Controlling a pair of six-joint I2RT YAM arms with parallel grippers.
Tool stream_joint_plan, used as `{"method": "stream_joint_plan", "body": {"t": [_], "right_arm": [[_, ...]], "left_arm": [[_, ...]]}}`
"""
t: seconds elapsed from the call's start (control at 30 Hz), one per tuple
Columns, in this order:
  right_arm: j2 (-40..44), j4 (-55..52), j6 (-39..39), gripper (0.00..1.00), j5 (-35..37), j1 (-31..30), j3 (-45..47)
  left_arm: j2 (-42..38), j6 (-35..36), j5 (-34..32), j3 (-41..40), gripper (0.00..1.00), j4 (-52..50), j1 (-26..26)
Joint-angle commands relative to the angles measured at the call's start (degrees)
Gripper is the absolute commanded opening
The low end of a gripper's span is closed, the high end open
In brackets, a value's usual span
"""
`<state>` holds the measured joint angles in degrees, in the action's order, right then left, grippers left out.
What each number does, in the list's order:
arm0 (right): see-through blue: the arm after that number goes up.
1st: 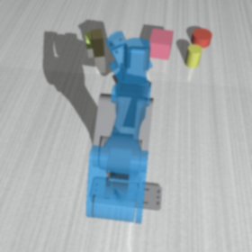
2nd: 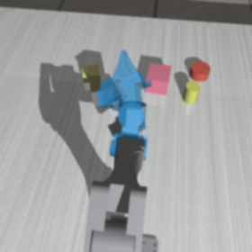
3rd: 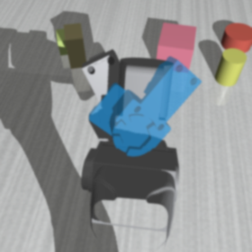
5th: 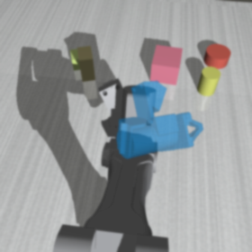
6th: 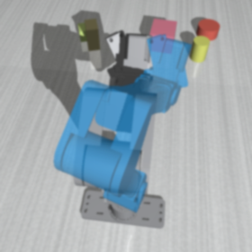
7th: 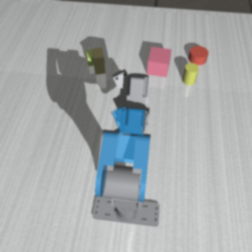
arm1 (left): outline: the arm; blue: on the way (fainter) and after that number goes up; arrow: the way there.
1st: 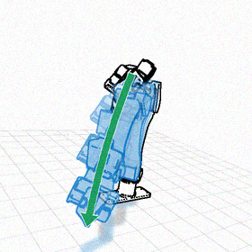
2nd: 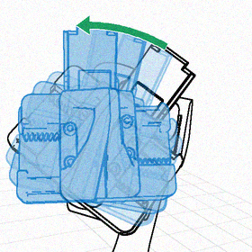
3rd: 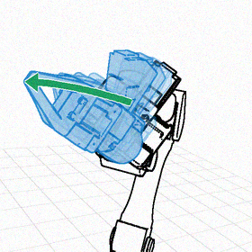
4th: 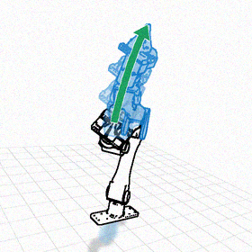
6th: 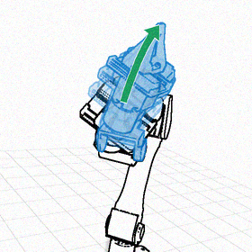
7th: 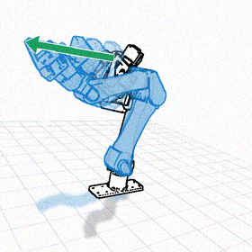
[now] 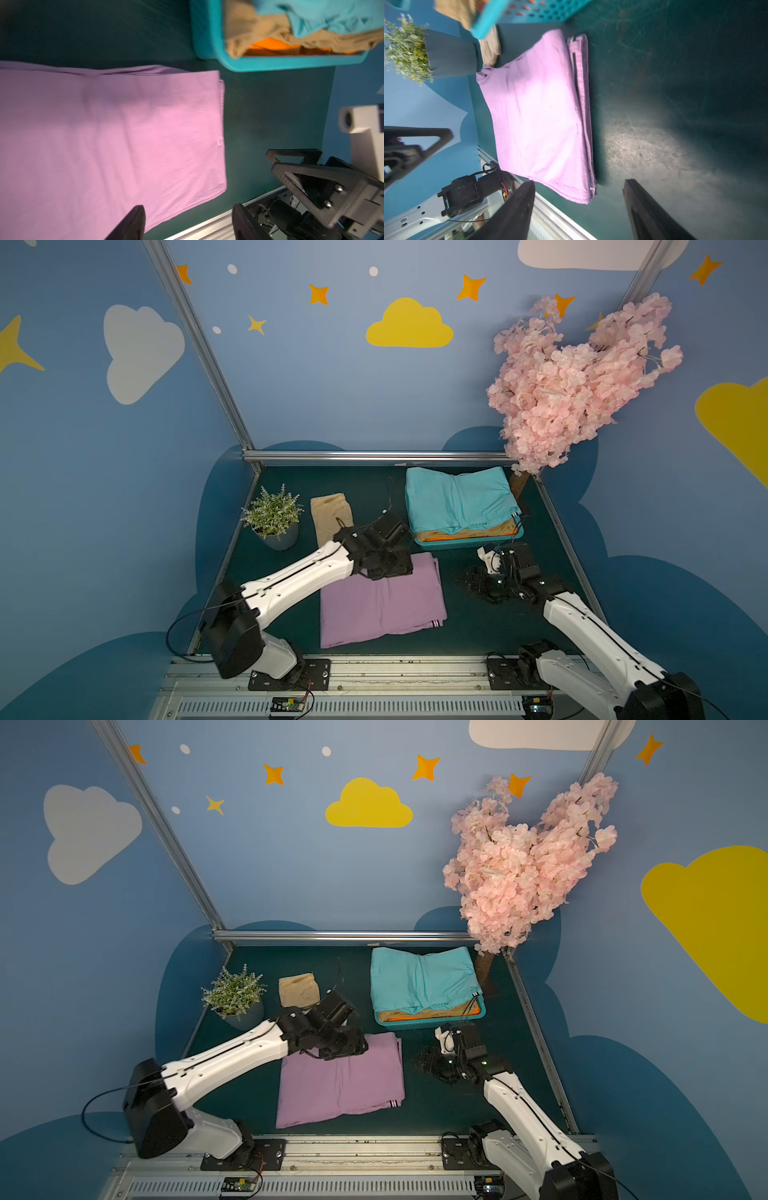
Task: Put the folded long pants in the basket
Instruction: Pick up the long pant at the center of the board.
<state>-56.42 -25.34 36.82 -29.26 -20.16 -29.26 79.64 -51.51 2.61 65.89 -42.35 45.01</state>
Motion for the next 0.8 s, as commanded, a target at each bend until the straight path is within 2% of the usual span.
{"method": "stream_joint_plan", "body": {"t": [0.0,0.07,0.2,0.33,0.5,0.6,0.77], "right_arm": [[-5.9,8.5,1.7,0.7,-6.4,-0.7,0.0],[-10.9,9.7,0.1,0.7,-7.7,-1.0,-1.0],[-21.2,18.8,2.1,0.69,-11.4,-2.1,-0.4],[-25.3,24.3,3.0,0.69,-8.5,-2.7,0.0],[-31.6,28.6,3.9,0.68,-10.4,-4.0,-0.9],[-34.6,32.0,5.7,0.64,-12.8,-5.1,-0.2],[-34.5,33.5,5.5,0.57,-11.3,-7.2,1.2]], "left_arm": [[-8.7,0.1,0.0,-9.3,0.68,-0.5,-5.5],[-14.4,-0.2,-0.9,-14.6,0.68,-1.6,-9.3],[-22.9,-0.5,-0.2,-21.7,0.69,-5.4,-17.0],[-28.1,-0.9,2.3,-26.6,0.7,-5.1,-20.8],[-28.9,-0.3,1.5,-29.0,0.7,-6.9,-22.9],[-27.9,-0.3,2.0,-30.8,0.7,-6.3,-24.2],[-27.2,-0.9,1.4,-32.2,0.69,-5.2,-24.7]]}}
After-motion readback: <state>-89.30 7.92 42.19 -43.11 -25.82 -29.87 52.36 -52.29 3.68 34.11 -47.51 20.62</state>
